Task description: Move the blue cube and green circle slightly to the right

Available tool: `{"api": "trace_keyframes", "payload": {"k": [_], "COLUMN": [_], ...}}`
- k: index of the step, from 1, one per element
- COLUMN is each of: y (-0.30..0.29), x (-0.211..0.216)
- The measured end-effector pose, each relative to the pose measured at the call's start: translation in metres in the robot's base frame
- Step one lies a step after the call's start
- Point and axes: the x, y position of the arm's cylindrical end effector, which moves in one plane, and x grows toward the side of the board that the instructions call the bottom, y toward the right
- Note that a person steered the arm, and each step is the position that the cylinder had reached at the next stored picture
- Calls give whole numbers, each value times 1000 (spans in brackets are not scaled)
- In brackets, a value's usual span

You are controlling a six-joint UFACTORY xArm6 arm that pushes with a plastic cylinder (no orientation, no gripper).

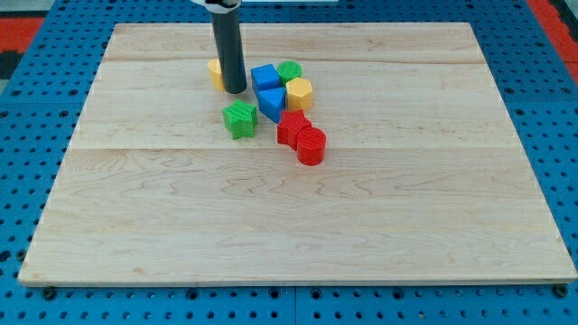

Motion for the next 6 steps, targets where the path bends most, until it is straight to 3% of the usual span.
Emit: {"api": "trace_keyframes", "payload": {"k": [1,2,3,6], "y": [28,101,121,98], "x": [1,-2,-27,-37]}}
